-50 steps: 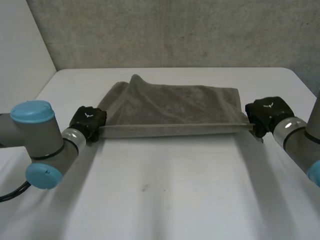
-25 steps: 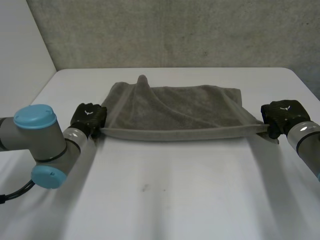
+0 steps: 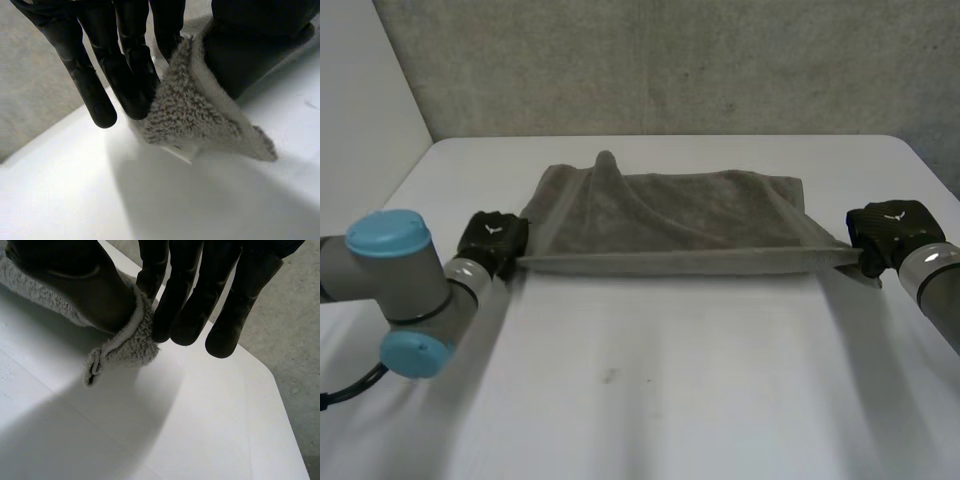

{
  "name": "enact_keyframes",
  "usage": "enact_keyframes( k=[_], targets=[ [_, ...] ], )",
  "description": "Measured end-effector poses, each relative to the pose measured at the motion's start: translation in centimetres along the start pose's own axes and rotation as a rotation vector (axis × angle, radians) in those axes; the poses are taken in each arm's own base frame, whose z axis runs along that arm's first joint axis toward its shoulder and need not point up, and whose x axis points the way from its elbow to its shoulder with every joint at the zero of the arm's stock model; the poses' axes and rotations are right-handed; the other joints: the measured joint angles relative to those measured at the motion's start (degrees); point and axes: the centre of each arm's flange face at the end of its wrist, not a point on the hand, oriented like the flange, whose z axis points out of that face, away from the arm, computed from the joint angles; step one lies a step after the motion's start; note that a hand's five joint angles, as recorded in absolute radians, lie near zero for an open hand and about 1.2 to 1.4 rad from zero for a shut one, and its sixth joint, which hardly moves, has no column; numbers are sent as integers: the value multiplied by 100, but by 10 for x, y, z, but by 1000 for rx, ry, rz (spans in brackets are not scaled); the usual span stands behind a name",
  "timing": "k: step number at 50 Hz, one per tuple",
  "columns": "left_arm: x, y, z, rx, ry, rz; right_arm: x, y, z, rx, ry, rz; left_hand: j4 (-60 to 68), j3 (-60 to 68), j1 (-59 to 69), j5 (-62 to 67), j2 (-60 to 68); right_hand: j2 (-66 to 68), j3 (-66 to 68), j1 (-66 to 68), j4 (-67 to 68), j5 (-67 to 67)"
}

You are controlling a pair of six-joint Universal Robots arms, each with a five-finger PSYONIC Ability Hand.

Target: Fold the towel.

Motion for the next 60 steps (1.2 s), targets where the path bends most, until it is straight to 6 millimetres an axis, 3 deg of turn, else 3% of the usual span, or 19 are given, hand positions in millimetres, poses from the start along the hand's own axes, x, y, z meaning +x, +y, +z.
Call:
enact_keyframes(
  k=[5, 10, 21, 24, 29, 34, 40, 49, 60],
  targets=[
    [-14, -28, -25, -1, -25, 45, 4, -7, -6, 10, 6, -16, 78, 67, 103, 90, 69, 0, 0, 0, 0, 0],
    [-18, -49, -70, -47, -12, 168, 5, -18, -27, -19, -15, -85, 87, 87, 103, 112, 85, 0, 0, 0, 0, 0],
    [-20, -48, -152, -209, 37, 430, 2, -9, -88, -199, -115, -329, 90, 92, 165, 116, 90, 0, 0, 0, 0, 0],
    [-19, -48, -168, -235, 52, 459, 2, -7, -103, -238, -140, -371, 92, 92, 182, 120, 91, 0, 0, 0, 0, 0],
    [-19, -51, -175, -232, 53, 466, 3, -11, -109, -229, -157, -389, 96, 92, 183, 121, 91, 0, 0, 0, 0, 0],
    [-24, -56, -157, -185, 29, 469, 6, -21, -93, -148, -141, -383, 98, 93, 189, 122, 91, 0, 0, 0, 0, 0],
    [-29, -52, -107, -114, -3, 480, 5, -30, -41, -62, -106, -351, 100, 93, 208, 122, 91, 0, 0, 0, 0, 1],
    [-25, -27, -32, -99, 8, 482, -23, -32, 42, 52, -79, -355, 100, 93, 211, 139, 91, 0, 0, 0, 0, 26],
    [-26, -13, 25, -53, -21, 473, -39, -25, 99, 99, -21, -375, 101, 93, 211, 139, 91, 0, 0, 0, 0, 27]
  ],
)
